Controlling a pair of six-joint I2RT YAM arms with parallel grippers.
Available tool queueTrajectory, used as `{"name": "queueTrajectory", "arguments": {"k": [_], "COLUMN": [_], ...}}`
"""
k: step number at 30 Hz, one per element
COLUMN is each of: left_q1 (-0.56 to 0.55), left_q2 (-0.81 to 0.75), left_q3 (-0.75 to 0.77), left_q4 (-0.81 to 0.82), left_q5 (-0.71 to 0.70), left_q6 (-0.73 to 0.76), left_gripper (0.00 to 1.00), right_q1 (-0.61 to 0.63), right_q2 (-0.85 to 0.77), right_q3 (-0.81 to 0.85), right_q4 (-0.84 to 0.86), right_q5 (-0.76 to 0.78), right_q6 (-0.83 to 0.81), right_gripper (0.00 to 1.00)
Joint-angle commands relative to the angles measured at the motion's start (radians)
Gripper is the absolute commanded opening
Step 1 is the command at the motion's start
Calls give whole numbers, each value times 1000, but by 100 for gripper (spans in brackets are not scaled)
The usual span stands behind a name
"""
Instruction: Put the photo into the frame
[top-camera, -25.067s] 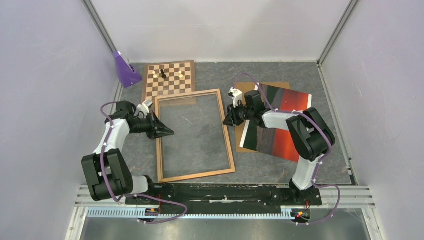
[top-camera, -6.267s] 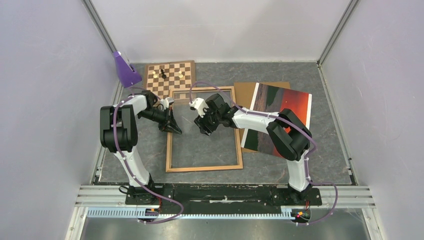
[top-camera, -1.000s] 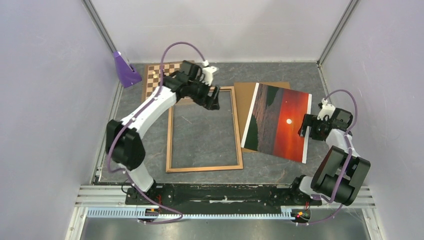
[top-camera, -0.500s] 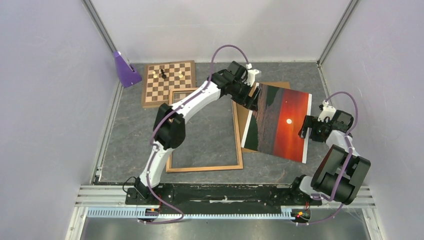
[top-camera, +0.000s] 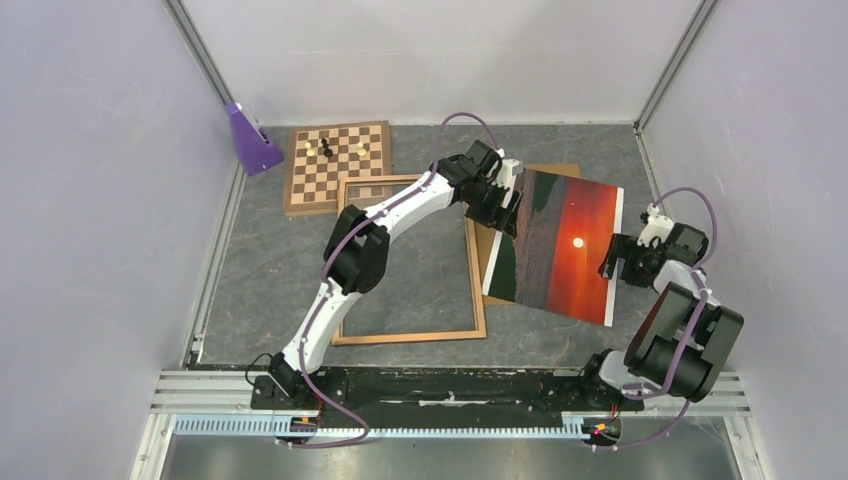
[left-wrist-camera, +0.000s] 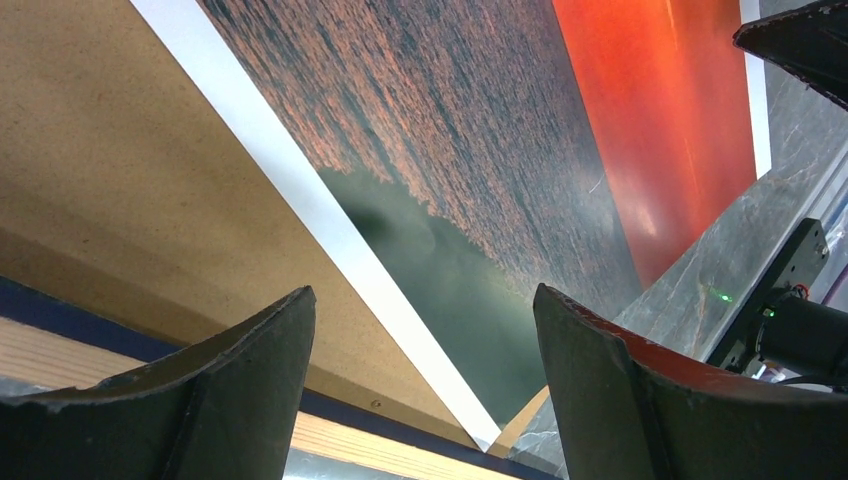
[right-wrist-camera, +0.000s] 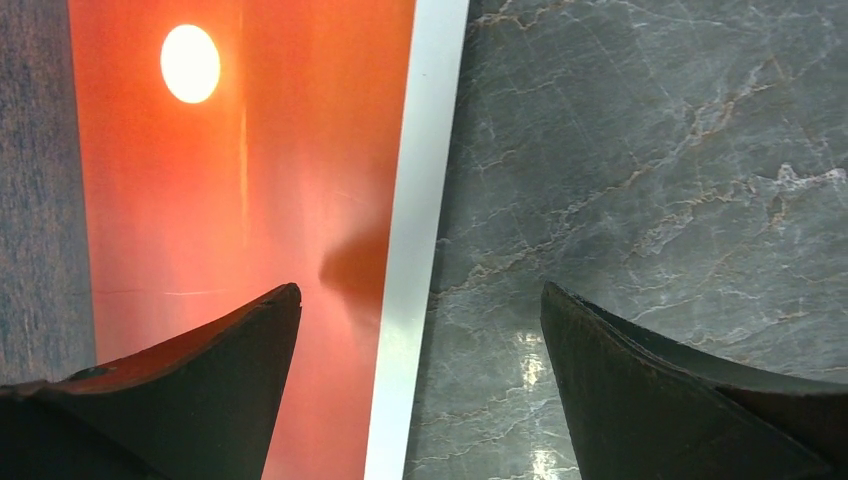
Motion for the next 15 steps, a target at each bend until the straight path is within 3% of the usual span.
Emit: {"name": "queueTrajectory", "arguments": {"k": [1,15], "left_q1": [-21,-32], "left_q2": [25,78], "left_q3": [49,50], "left_q4": [34,22], "left_q5": [3,7], "left_q6": [-35,-38], "left_gripper": [86,86], "right_q1": [-25,-34], "right_q2": [8,123], "right_q3": [3,15], "right_q4": [31,31], "right_q5": [-4,-109], "right_q6": [-24,-26], "right_gripper": [93,91]}}
